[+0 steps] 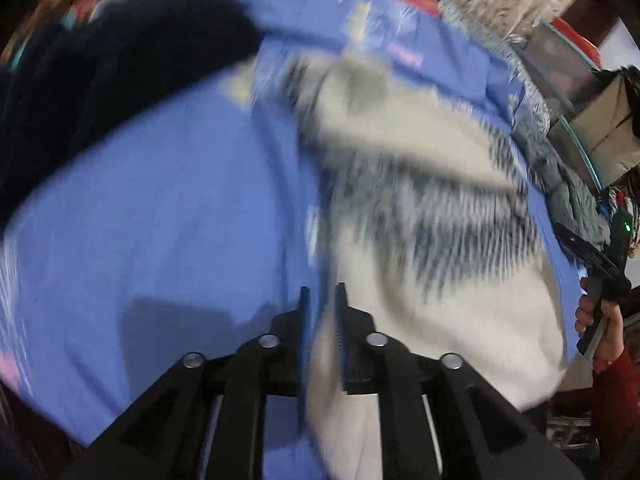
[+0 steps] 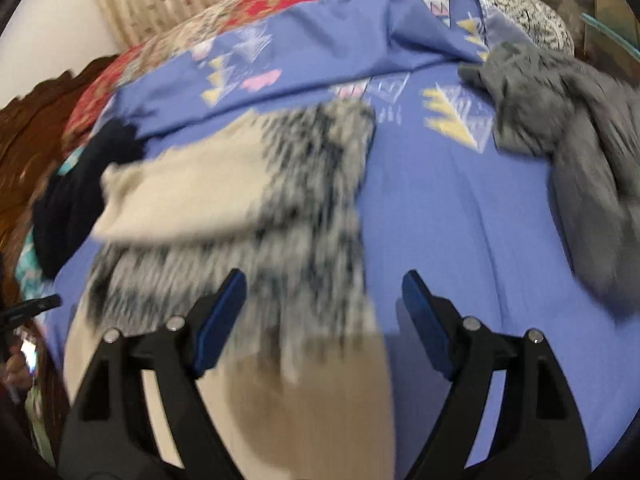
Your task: Fold large clothes
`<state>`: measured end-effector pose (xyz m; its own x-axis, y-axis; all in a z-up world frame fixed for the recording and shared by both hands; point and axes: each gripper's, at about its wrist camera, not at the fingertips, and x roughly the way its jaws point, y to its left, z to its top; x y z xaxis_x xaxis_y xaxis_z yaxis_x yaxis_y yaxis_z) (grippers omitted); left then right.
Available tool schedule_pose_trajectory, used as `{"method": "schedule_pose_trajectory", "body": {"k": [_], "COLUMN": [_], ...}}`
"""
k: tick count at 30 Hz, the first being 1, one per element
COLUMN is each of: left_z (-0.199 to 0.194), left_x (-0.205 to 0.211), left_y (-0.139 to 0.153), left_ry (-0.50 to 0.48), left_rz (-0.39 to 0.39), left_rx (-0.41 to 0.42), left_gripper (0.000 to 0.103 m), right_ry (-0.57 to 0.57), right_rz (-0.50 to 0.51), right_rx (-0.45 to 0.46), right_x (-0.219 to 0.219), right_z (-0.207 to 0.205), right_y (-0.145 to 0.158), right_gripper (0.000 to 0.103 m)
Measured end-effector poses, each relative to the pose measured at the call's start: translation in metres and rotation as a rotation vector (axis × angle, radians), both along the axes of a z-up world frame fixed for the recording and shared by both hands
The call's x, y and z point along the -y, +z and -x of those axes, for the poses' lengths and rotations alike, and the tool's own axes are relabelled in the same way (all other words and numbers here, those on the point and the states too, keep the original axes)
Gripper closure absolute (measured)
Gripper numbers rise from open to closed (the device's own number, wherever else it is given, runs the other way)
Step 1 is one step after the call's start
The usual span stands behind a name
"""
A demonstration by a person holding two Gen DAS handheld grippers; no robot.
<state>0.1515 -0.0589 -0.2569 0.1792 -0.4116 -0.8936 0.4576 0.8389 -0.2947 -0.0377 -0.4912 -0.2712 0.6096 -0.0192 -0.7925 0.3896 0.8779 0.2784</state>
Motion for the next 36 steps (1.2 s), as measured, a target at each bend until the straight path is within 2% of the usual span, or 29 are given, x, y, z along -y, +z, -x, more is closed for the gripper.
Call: {"method": "schedule_pose_trajectory", "body": {"k": [3,6,11,15,20,27,28,29,30,32,33,35,36], "left_z": [0.029,0.050,0.074,0.088,0.095,0.106,0.107,0.108,0.111,0.115,0.120,0.132,0.139], "left_x": [-0.021,-0.028,-0.024,-0.016,-0.016,0.001,0.001,0.002,0.000,-0.012,-0.022,-0.039,-0.051], "left_y": [-0.022,-0.034,-0.037,-0.029,-0.026,-0.039,-0.041,-0.040,-0.037,-0.022,-0.004,0.032,0.052], "left_ry": [0.029,0.050,0.026,0.001,-0.011,-0.043,-0.044,-0.050,-0.062,-0.052,-0.062,-0.078,-0.079], "left_rz": [0.025,0.066,0.043,0.020,0.017,-0.080,-0.088,-0.088,-0.069,0.060,0.146,0.200,0.198], "left_rx": [-0.081,-0.122,-0.093,-0.057,-0.052,-0.028,-0.034,-0.041,-0.073,-0.168,-0.182,-0.091,-0.025], "left_gripper": [0.059,0.054,0.045,0.041,0.030,0.029,0.038,0.060,0.067,0.074,0.074,0.075,0.075], "right_ry": [0.020,-0.002,-0.051,-0.045,-0.044,-0.070,-0.076,-0.077,-0.079,-0.077,-0.076,-0.071,-0.068], "right_rz": [-0.038,-0.087,-0.162,-0.166,-0.170,-0.167,-0.168,-0.170,-0.170,-0.168,-0.168,-0.164,-0.162], "right_rx": [-0.019,-0.047,-0.054,-0.052,-0.056,-0.046,-0.042,-0.039,-0.039,-0.041,-0.040,-0.039,-0.041], "right_x": [-0.017,-0.029,-0.038,-0.049,-0.059,-0.060,-0.058,-0.057,-0.056,-0.054,-0.054,-0.055,-0.055], "right_z": [0.046,0.084,0.122,0.136,0.147,0.155,0.156,0.156,0.156,0.156,0.156,0.157,0.157], "right_y": [-0.011,-0.023,-0.035,-0.038,-0.046,-0.050,-0.050,-0.049,-0.049,-0.048,-0.048,-0.047,-0.047], "right_gripper": [0.025,0.025,0.025,0.025,0.025,0.025,0.025,0.025,0.025,0.025,0.025,0.025,0.025]}}
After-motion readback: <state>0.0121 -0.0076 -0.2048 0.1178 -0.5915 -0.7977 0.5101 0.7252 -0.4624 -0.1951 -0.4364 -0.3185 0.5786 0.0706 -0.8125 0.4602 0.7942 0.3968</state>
